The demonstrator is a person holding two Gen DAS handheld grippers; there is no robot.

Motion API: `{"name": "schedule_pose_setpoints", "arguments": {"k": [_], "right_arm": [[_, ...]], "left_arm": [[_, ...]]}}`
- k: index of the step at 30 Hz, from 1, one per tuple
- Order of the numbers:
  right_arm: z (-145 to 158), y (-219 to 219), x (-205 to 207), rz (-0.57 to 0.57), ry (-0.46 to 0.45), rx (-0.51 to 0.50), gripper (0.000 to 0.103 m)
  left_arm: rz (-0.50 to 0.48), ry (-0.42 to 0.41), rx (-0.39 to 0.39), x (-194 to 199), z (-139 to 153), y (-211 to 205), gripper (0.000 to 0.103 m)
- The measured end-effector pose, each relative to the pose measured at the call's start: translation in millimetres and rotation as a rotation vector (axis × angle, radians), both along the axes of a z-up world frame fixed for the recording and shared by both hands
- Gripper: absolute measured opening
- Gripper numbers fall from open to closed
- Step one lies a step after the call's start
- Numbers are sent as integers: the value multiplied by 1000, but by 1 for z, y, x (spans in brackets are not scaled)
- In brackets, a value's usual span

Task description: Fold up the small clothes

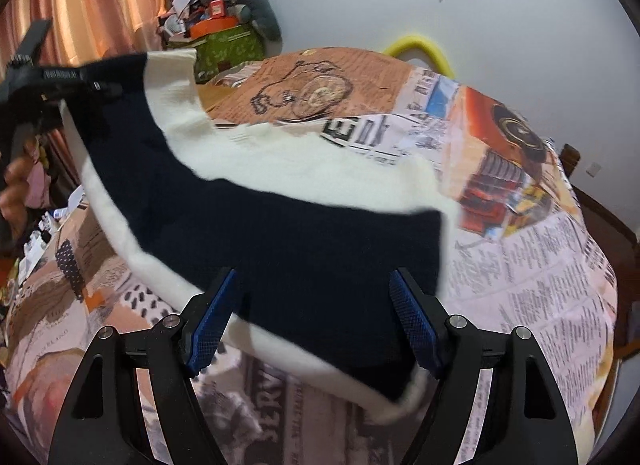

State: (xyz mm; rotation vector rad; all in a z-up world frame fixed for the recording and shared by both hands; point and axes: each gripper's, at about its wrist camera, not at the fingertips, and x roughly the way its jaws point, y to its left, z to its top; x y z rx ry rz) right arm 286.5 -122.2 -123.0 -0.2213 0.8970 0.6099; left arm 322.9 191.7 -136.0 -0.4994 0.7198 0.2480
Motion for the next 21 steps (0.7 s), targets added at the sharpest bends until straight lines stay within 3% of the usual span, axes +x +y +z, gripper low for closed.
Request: {"name": "schedule_pose_setpoints", "arguments": {"k": [10, 17, 21], "right_arm": [[-20, -22, 3, -1, 90, 40, 75], [-11, -38, 4, -22, 122, 119, 74], [-8, -52, 2, -47, 115, 131, 74]], "left_arm": [[-203, -69, 56, 39, 52, -111, 23], [-392, -70, 103, 60, 58, -205, 23], [-491, -29, 153, 66, 45, -246, 23]]}}
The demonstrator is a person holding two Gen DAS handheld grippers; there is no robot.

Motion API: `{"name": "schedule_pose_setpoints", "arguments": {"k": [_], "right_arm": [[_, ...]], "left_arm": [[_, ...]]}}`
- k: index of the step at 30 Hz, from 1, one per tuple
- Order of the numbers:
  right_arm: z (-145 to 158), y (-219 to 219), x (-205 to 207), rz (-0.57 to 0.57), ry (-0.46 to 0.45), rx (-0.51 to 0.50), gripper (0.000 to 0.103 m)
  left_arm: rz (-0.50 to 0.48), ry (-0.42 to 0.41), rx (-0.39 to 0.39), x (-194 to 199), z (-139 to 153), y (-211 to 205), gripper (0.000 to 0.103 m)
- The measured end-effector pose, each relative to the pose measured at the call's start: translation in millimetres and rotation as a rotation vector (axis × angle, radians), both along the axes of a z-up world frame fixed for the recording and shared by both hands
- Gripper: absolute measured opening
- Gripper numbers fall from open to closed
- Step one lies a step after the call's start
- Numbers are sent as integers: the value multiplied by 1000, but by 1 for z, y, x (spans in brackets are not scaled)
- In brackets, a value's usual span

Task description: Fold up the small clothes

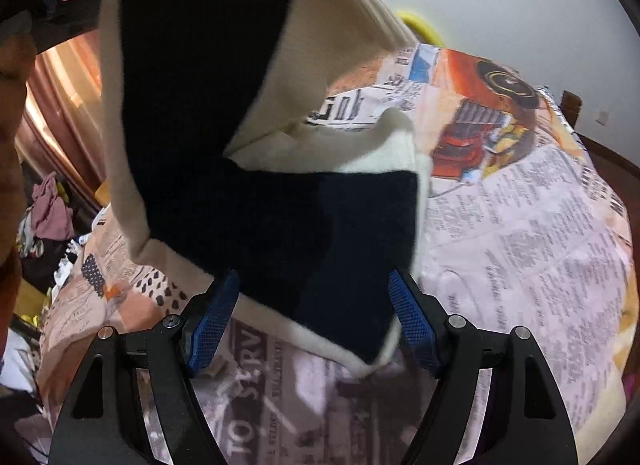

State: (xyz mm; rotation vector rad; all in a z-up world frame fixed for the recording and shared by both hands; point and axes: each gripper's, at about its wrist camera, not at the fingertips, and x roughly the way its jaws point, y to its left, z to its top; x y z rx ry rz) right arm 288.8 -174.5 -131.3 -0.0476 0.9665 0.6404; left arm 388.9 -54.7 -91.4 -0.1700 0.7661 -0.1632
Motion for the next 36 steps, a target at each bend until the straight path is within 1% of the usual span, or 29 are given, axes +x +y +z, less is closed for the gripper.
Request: {"name": "schedule_pose_setpoints", "arguments": {"k": [6, 9, 13, 15, 16, 18, 20, 23, 24, 26, 28, 30, 31, 33, 34, 36], "right_arm": [[3, -33, -6, -54, 3, -7, 74], [7, -46, -10, -76, -5, -21, 74], [12, -58, -16, -102, -14, -33, 74], [14, -64, -19, -115, -15, -29, 74], [16, -67, -20, -124, -16, -24, 74], [19, -72, -23, -136, -21, -21, 74], [25, -78, -26, -150, -28, -17, 74], [35, -84, -30, -165, -48, -10, 74], [39, -85, -31, -168, -55, -6, 74], [51, -86, -32, -173, -79, 8, 74], [61, -84, -33, -171, -105, 18, 74], [70, -80, -32, -165, -128, 27, 74], [77, -76, -30, -158, -143, 38, 74], [87, -68, -25, -144, -161, 61, 74], [91, -63, -22, -136, -169, 68, 74], [97, -55, -17, -121, -186, 75, 74]], "left_arm": [[-96, 103, 66, -12, -37, -26, 24], [-163, 150, 117, -28, -54, -35, 25], [-200, 186, 161, -52, -68, -48, 29], [-205, 197, 167, -56, -72, -47, 39], [-209, 208, 160, -57, -73, -46, 42], [-221, 223, 137, -63, -74, -46, 58], [-235, 216, 122, -71, -68, -44, 65], [-247, 181, 132, -81, -52, -42, 72], [-242, 168, 133, -84, -46, -39, 74], [-228, 136, 112, -89, -31, -28, 75], [-188, 92, 89, -94, -13, -11, 77], [-157, 57, 65, -96, -1, 6, 90], [-134, 33, 50, -96, 7, 19, 91], [-94, 7, 57, -94, 14, 35, 93], [-61, -4, 81, -90, 17, 46, 93], [-23, -1, 102, -83, 18, 60, 93]]}}
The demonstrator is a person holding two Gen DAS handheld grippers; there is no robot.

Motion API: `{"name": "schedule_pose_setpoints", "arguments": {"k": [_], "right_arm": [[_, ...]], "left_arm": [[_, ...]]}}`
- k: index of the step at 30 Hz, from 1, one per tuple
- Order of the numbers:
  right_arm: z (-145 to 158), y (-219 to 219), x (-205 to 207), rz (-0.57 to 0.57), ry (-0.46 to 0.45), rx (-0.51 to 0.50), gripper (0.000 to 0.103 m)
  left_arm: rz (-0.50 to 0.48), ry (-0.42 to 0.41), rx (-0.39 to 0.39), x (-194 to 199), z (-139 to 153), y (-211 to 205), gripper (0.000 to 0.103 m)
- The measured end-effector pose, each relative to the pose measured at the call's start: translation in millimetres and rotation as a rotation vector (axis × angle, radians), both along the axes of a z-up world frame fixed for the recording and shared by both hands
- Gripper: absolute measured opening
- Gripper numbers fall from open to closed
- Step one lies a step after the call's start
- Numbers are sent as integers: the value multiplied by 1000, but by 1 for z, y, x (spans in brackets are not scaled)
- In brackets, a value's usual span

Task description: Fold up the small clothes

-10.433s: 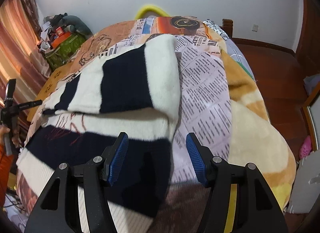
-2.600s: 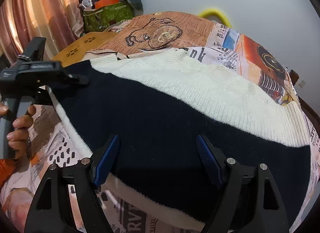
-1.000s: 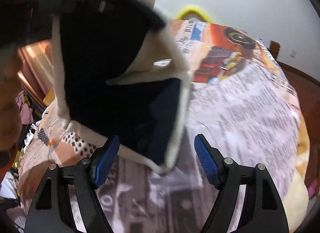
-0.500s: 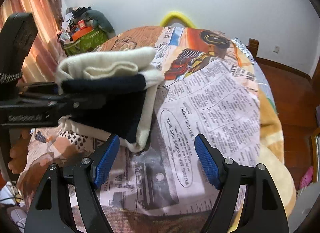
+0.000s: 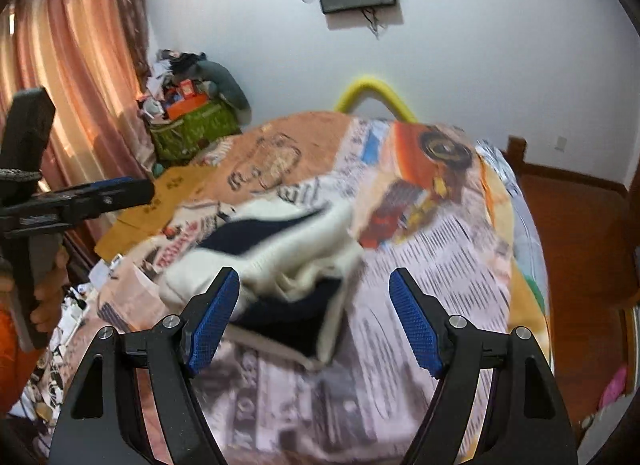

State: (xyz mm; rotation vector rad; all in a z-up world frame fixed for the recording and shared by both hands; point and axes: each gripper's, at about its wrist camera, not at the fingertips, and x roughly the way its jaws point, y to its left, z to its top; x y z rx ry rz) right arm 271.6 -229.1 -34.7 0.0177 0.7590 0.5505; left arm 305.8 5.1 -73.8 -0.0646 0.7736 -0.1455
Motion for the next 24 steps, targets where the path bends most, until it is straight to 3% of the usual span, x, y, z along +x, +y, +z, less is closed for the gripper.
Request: {"name": "schedule_pose_setpoints", "arguments": {"k": [5, 9, 15, 19, 24], "right_arm": [[8, 39, 24, 59, -31, -3, 74], [-1, 62, 49, 94, -3, 0, 74], [-47, 90, 81, 129, 129, -50, 74], [-76, 84, 81, 126, 201, -72, 72], [-93, 66, 59, 115, 185, -107, 72]], "left_arm": [[54, 44, 13, 28, -13, 35, 93], [72, 78, 27, 49, -32, 47, 93], [48, 168, 28, 78, -75, 45, 93], [-10, 260, 45, 87, -116, 30, 93], [-60, 279, 86, 76, -146, 16, 94]]}}
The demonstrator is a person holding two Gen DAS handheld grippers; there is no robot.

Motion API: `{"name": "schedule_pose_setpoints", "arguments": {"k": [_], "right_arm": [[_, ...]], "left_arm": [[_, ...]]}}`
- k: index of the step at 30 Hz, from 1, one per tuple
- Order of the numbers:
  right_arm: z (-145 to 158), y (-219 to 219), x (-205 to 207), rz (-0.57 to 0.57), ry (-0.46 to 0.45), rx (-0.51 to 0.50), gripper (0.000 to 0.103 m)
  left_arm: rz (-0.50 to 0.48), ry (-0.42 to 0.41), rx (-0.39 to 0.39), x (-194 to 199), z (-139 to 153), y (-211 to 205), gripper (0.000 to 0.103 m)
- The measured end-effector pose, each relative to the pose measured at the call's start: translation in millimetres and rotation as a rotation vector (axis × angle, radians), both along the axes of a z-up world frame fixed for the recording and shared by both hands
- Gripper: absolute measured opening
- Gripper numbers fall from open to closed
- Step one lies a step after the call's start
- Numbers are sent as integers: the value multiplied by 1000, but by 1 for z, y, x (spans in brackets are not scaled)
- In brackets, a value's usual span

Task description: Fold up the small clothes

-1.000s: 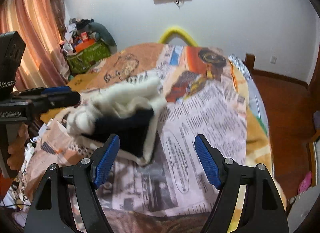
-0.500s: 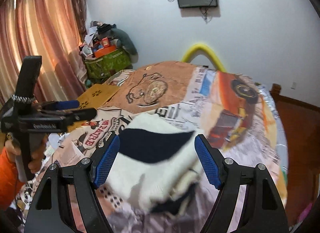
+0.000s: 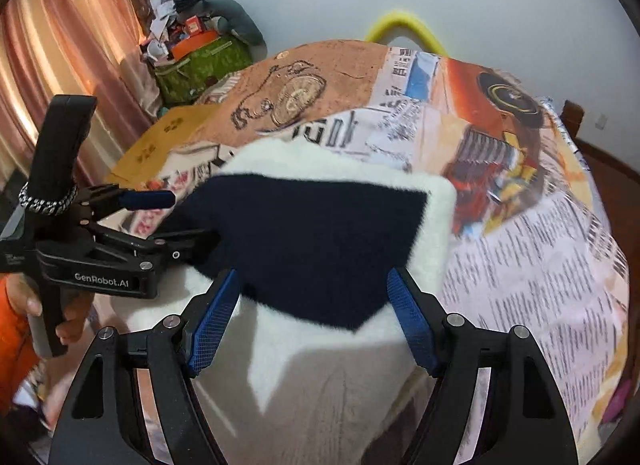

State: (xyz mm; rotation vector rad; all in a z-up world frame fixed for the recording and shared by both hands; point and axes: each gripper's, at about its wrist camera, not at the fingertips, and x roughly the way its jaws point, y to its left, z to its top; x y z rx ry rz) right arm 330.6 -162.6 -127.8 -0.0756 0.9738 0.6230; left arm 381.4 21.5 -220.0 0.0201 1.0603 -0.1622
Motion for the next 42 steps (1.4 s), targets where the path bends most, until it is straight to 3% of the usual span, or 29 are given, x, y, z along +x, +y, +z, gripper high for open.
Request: {"name": "schedule_pose_setpoints", "arguments": {"k": [7, 13, 20, 27, 31, 38, 42], "right_arm": [[0, -1, -35, 28, -69, -89, 72], [1, -15, -45, -15, -46, -66, 73], [-8, -44, -53, -82, 62, 19, 74], [-1, -50, -66, -102, 49, 29, 74], [8, -56, -71, -114, 28, 49, 74], [11, -65, -84, -125, 15, 73, 75], [-3, -61, -86, -116, 53, 63, 75]], "left_arm": [[-19, 13, 15, -22, 0, 3, 97], [-23, -23, 58, -49, 7, 1, 96], [0, -43, 45, -70, 15, 7, 96], [1, -66, 49, -85, 27, 13, 96], [-2, -115, 103, -92, 42, 18, 96], [54, -200, 171, -68, 73, 45, 99], [95, -189, 141, -27, 78, 57, 100]]}}
